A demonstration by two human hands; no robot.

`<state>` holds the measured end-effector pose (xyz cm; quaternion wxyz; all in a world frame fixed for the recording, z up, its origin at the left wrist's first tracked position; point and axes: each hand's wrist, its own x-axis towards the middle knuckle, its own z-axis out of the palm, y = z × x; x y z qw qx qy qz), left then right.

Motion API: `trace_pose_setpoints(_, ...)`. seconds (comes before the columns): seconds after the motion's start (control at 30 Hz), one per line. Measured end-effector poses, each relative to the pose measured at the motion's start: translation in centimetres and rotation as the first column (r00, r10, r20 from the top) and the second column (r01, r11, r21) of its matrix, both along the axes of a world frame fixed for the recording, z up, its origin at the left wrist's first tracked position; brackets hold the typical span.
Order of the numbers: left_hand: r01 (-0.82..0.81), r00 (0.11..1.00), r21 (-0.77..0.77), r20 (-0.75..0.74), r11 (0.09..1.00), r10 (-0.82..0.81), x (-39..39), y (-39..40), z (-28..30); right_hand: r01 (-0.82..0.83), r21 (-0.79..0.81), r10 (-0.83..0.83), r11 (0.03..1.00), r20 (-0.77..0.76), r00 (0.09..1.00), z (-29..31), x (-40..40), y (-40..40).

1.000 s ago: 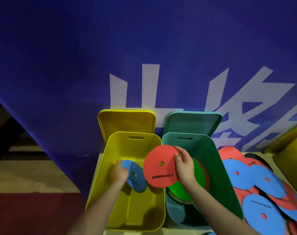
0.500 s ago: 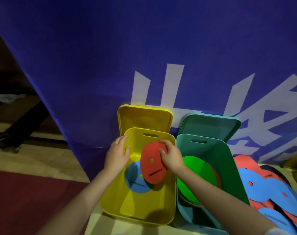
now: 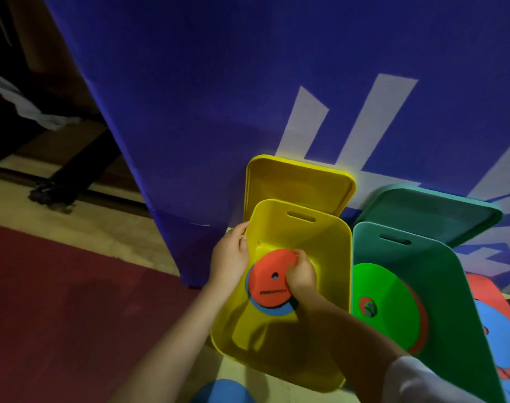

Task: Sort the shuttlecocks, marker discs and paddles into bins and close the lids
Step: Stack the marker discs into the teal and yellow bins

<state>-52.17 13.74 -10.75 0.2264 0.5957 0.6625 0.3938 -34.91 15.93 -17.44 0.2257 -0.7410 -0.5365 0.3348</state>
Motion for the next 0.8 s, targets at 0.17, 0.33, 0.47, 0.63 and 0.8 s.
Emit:
trace_pose_setpoints(0.17, -0.018, 1.000, 0.000, 0.003, 1.000, 0.018, 0.3, 0.2, -0.2, -0.125, -0.191, 0.156, 0.974, 0.153, 0.976, -2.7, 0.8, 0.3)
trace_pose_setpoints(0.33, -0.012, 1.000, -0.023, 0.029, 1.000, 0.013, 0.0, 0.4, -0.2, -0.273, -0.273, 0.361, 0.922, 0.358, 0.861, -3.5, 1.3, 0.3)
trace_pose_setpoints(0.47, 0.000, 1.000, -0.047, 0.004, 0.999, 0.000, 0.2, 0.2, 0.2, -0.280, -0.227, 0.357, 0.933, 0.465, 0.810, -2.1, 1.0, 0.1)
trace_pose_setpoints(0.63, -0.007, 0.981, 0.077, -0.191, 0.997, 0.021, 1.1, -0.6, 1.6, -0.328, 0.123, 0.312, 0.936, 0.135, 0.940, 4.7, 0.2, -0.3)
trace_pose_setpoints(0.8, 0.095, 0.989, 0.167, -0.129, 0.981, -0.074, 5.5, -2.9, 4.7, -0.220, 0.440, 0.308, 0.871, -0.139, 0.941, 12.8, 5.6, -4.1)
